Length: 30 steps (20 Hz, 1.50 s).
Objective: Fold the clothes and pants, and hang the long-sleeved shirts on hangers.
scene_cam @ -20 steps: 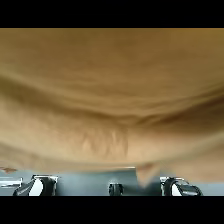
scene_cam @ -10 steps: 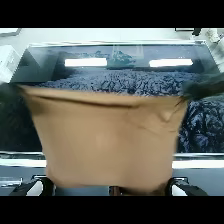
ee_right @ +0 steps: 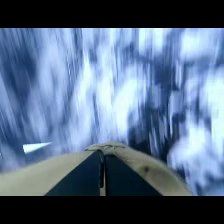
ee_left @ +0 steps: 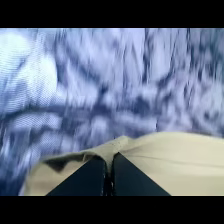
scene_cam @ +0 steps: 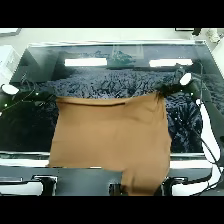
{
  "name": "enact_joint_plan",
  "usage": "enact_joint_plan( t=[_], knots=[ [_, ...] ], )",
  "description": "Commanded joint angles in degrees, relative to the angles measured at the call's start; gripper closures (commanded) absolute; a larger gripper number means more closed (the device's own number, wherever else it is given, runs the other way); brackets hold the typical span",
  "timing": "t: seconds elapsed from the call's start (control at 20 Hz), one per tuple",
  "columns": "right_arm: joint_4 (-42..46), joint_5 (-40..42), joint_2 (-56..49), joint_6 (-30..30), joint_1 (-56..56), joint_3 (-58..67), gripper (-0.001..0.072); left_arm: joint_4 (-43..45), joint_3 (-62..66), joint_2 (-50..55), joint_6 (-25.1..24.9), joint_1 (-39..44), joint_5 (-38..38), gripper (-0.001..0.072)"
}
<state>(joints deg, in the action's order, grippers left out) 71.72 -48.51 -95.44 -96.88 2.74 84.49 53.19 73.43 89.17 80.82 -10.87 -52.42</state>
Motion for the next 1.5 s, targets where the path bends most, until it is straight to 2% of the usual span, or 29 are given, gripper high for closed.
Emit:
enact_joint_plan(
  t=[0.0,0.15,0.4,0.5,0.6,0.8,0.9,1.15,1.45],
  knots=[
    [-0.6,15.6,-2.4,-5.0,-0.2,1.0,0.0678,-0.7,7.9,7.1,0.3,1.9,5.6,0.0687],
    [-0.6,15.2,-4.6,-4.9,-0.2,1.0,0.0678,-0.7,8.7,8.6,0.2,2.9,9.0,0.0686],
    [-0.6,12.7,-6.4,-5.0,0.0,1.0,0.0678,-0.7,8.7,11.1,0.2,5.4,7.2,0.0685],
    [-0.4,9.4,-5.1,-5.0,1.8,2.1,0.0678,-0.7,9.2,9.9,0.2,5.3,5.4,0.0685],
    [-0.4,-0.3,-2.8,-4.7,5.3,3.6,0.0678,-0.7,11.0,7.6,0.2,4.0,-1.1,0.0684],
    [1.9,-32.2,1.7,2.1,8.6,4.2,0.0677,2.4,11.4,5.7,0.2,2.0,-22.1,0.0685],
    [4.6,-40.9,1.8,2.6,8.2,3.5,0.0677,5.4,9.0,5.9,0.2,2.1,-28.6,0.0685],
    [4.9,-40.5,0.1,2.4,8.1,-2.2,0.0677,5.4,1.1,5.9,0.2,2.4,-31.0,0.0685],
    [4.5,-38.1,-0.8,1.3,8.1,-2.4,0.0677,5.3,0.4,6.0,1.6,3.4,-31.0,0.0685]
  ],
)
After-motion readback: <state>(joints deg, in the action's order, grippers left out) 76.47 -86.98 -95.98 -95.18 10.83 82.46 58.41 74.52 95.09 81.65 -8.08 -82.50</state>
